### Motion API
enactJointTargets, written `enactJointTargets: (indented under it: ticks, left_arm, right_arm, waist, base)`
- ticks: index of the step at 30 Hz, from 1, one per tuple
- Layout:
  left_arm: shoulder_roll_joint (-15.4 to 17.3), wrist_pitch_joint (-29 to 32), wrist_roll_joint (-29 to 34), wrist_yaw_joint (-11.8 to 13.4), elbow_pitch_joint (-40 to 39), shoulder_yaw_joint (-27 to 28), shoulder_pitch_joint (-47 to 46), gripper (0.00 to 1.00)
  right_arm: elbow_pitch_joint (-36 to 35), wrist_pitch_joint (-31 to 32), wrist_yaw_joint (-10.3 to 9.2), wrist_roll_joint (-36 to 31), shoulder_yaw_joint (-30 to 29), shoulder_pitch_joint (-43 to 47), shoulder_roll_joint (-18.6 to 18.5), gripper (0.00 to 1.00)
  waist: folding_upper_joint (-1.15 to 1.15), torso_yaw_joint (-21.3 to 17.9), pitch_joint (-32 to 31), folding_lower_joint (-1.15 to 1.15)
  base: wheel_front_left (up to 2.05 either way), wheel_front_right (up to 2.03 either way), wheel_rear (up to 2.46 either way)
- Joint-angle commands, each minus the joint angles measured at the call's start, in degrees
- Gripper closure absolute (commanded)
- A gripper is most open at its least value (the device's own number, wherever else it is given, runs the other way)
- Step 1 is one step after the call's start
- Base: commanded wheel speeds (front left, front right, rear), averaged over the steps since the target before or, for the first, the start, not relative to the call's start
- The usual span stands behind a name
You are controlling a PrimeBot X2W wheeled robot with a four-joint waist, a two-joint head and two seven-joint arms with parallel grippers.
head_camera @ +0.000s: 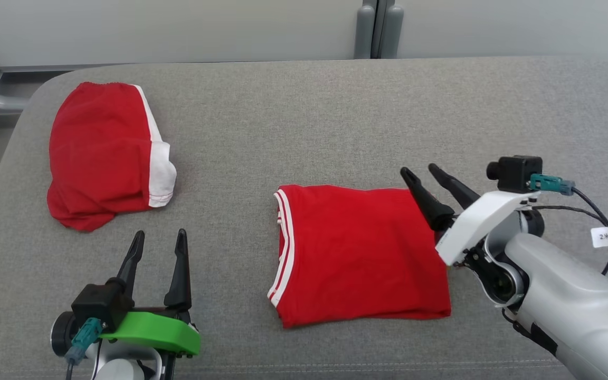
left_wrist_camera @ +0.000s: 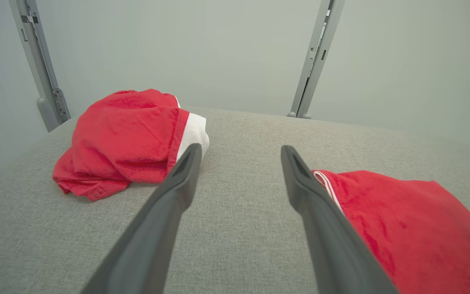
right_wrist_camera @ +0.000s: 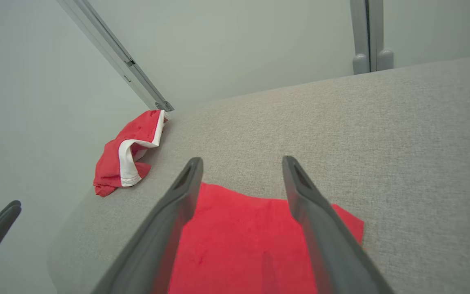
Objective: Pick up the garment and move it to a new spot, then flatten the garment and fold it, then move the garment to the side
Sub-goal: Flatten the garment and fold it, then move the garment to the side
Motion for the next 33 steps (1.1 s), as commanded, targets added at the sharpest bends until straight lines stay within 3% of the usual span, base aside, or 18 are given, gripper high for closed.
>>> enactJointTargets:
  ticks: [1, 8, 14, 33]
  left_arm:
    - [0.1, -0.1, 0.4, -0.1, -0.4, 0.2, 0.7, 0.0]
    - [0.1, -0.1, 1.8, 0.5, -1.9, 0.9, 1.8, 0.0]
    - [0.1, -0.1, 4.2, 1.1, -2.4, 2.6, 2.2, 0.0]
    - [0.2, -0.1, 8.9, 2.9, -2.7, 9.3, 4.5, 0.0]
  right_arm:
    - [1.2, -0.6, 0.0, -1.5, -0.7, 0.9, -0.8, 0.0]
    - [6.7, -1.0, 0.01, -5.9, -2.5, 3.0, -1.1, 0.0]
    - [10.5, 5.3, 0.0, -6.4, -2.5, 3.3, 0.1, 0.0]
    - [11.1, 22.9, 0.0, -3.2, -3.1, 2.1, -0.3, 0.0]
  waist:
    - [0.0, -0.4, -0.4, 0.0]
    - [0.0, -1.2, -0.6, 0.0]
    - [0.0, -1.8, -0.7, 0.0]
    - [0.0, -0.7, -1.5, 0.0]
  base:
    - [0.0, 0.0, 0.0]
    - [0.0, 0.0, 0.0]
    - [0.0, 0.0, 0.0]
    - [0.0, 0.0, 0.0]
